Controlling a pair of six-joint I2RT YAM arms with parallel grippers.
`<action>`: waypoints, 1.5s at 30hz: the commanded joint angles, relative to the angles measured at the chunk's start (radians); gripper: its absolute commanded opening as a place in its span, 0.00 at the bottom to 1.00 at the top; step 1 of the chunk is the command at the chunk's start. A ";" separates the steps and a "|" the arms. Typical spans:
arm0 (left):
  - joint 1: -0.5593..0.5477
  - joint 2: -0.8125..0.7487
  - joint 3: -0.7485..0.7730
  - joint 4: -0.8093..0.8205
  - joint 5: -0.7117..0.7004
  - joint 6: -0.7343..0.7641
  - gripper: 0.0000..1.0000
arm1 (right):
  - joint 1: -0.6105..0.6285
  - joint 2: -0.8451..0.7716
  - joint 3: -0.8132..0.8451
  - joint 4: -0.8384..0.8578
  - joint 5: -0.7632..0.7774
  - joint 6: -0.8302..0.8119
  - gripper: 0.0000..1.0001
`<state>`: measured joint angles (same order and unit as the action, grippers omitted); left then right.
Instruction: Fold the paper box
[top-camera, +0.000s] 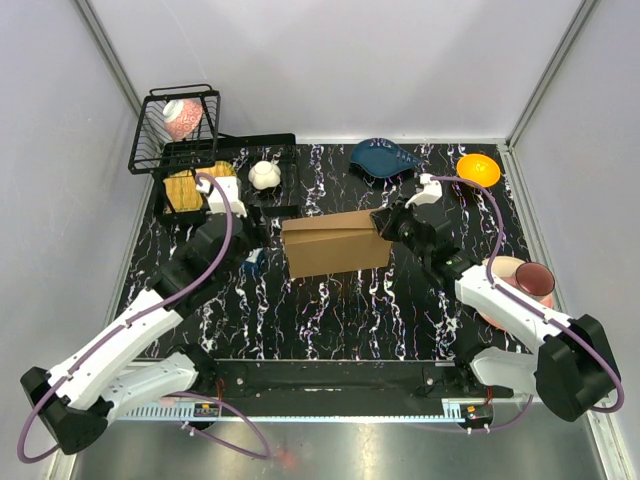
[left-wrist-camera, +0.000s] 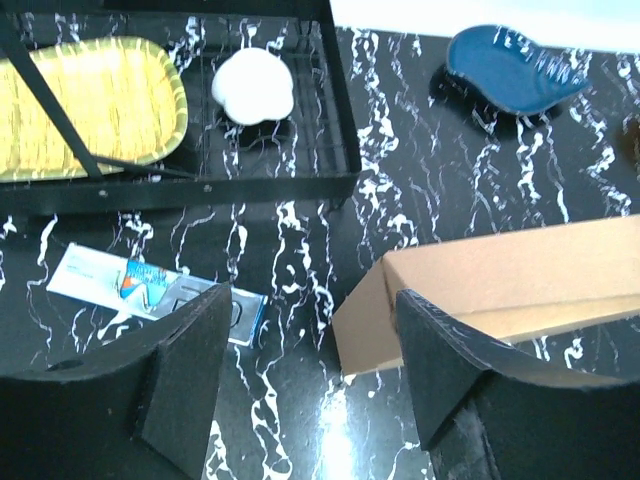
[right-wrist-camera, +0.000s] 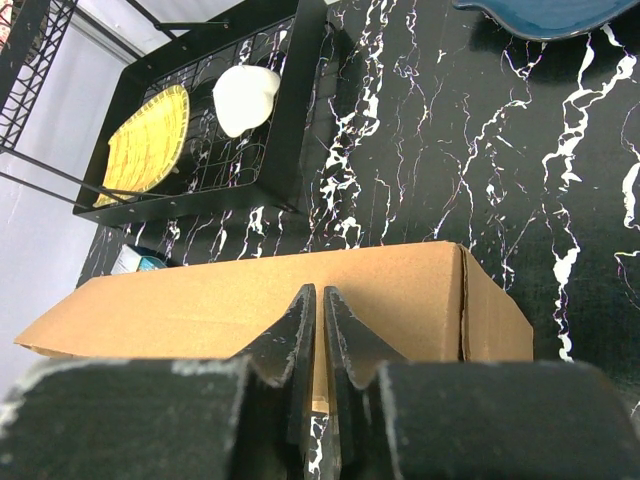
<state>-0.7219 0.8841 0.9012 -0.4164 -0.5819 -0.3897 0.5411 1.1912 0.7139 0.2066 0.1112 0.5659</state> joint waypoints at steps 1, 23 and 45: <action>0.022 0.024 0.090 0.044 0.010 0.049 0.70 | -0.009 0.058 -0.059 -0.282 0.038 -0.034 0.13; 0.056 0.203 -0.251 0.665 0.378 -0.209 0.00 | -0.007 0.021 -0.077 -0.300 0.016 -0.032 0.12; -0.051 0.564 -0.551 0.869 0.290 -0.368 0.00 | -0.009 -0.024 -0.159 -0.345 -0.013 -0.009 0.11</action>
<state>-0.6888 1.2797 0.4683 0.7658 -0.3912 -0.7177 0.5274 1.1126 0.6388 0.2035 0.1287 0.5766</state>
